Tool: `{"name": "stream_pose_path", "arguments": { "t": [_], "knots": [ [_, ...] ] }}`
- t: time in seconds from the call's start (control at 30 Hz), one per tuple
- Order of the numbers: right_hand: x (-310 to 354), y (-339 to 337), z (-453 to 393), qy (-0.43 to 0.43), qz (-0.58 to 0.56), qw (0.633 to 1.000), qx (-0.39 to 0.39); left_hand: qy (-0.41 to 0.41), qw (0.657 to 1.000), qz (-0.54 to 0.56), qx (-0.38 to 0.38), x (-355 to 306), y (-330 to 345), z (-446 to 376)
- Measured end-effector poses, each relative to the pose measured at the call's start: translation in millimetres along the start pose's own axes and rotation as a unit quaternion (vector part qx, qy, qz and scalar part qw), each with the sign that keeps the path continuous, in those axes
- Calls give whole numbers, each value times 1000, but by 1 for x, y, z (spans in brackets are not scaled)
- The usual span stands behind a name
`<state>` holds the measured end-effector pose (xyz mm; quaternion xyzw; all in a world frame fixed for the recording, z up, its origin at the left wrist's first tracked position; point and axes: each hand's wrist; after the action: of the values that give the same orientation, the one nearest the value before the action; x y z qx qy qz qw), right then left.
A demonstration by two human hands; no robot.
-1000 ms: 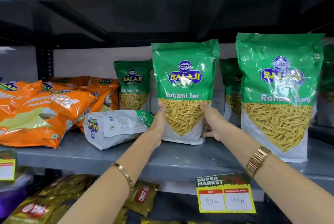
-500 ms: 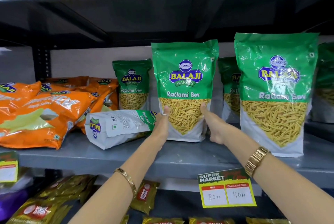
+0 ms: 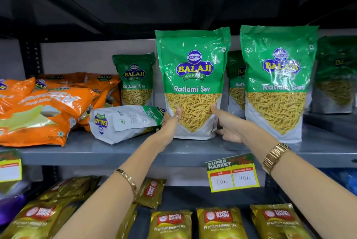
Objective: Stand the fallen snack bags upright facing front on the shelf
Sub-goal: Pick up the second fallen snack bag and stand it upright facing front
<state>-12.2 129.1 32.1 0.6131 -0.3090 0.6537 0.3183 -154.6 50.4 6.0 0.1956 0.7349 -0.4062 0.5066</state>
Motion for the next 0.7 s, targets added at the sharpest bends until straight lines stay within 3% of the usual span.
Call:
{"name": "stream_pose_path", "arguments": {
  "t": [0.2,0.37,0.43,0.5,0.57,0.63,0.7],
  "knots": [
    [-4,2,29,-37,35,999,-13,33,996,-78,-3,3,-3,31],
    [-7,7,40,-46,29,998,-22,59,997,-42,-11,-4,-5,49],
    [-10,12,42,-88,24,993,-81,91,994,-5,-52,-6,-6,56],
    [-18,20,44,-194,67,964,-172,137,980,-16,-146,-5,-11,64],
    [-27,36,52,-334,120,906,-232,191,949,-68,-239,-8,-27,67],
    [-31,61,63,-478,144,841,-209,239,919,-111,-295,-15,-52,64],
    [-30,91,70,-557,132,806,-153,243,903,-150,-322,-21,-85,51]
  ]
}}
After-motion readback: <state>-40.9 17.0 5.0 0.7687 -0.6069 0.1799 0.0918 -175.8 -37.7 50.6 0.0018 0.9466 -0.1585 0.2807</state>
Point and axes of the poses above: each hand's wrist, its own z-axis away from the middle knuckle, its own y-axis out of the palm, x = y × z, and after that the axes turned 8 degrees about -z, right-handed
